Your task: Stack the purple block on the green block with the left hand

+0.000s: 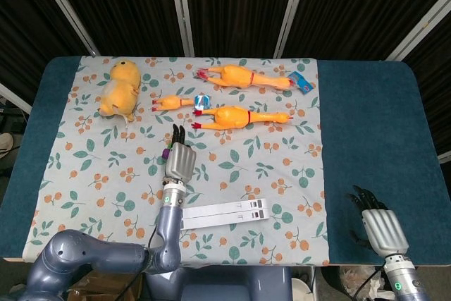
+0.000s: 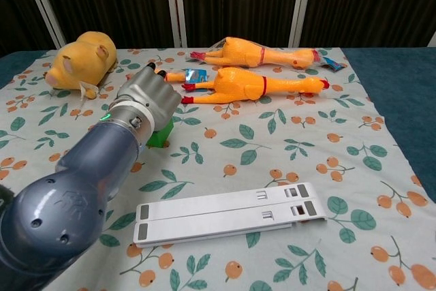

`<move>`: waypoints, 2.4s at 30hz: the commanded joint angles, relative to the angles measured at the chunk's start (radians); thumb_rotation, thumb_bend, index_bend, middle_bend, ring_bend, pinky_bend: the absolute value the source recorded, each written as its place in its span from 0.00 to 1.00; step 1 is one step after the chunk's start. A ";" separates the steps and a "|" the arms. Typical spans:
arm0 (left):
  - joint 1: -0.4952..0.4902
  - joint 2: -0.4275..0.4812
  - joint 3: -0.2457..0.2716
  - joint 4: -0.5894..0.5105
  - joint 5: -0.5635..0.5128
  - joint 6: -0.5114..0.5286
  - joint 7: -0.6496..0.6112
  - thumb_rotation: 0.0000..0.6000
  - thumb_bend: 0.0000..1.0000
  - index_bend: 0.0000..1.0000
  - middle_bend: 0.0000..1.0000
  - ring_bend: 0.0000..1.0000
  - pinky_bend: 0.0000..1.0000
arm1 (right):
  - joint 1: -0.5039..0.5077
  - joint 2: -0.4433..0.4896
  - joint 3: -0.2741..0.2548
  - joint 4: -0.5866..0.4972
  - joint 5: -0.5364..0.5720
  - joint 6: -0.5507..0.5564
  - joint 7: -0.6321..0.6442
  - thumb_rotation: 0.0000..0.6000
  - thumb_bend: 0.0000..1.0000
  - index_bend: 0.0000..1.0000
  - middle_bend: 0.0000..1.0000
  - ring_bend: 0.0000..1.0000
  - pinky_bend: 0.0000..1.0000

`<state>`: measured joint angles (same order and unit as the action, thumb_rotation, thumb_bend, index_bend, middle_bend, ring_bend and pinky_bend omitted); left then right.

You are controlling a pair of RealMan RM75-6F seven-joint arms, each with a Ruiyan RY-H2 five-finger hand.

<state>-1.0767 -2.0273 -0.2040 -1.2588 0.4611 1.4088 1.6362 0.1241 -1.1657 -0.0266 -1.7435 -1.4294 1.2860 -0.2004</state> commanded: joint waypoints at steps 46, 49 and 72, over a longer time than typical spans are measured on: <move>0.248 0.430 0.161 -0.465 0.232 -0.032 -0.394 1.00 0.54 0.00 0.00 0.00 0.00 | -0.001 0.005 -0.009 -0.016 -0.016 0.004 -0.004 1.00 0.29 0.19 0.08 0.09 0.27; 0.244 0.411 0.171 -0.438 0.237 -0.043 -0.382 1.00 0.54 0.00 0.00 0.00 0.00 | -0.001 0.004 -0.008 -0.015 -0.012 0.001 -0.004 1.00 0.29 0.19 0.08 0.09 0.27; 0.208 0.280 0.165 -0.332 0.194 -0.035 -0.247 1.00 0.54 0.00 0.00 0.00 0.00 | -0.001 0.013 -0.009 -0.014 -0.017 0.001 0.020 1.00 0.29 0.18 0.08 0.09 0.27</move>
<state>-0.8675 -1.7441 -0.0408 -1.5945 0.6568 1.3735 1.3854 0.1233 -1.1527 -0.0353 -1.7580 -1.4465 1.2871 -0.1808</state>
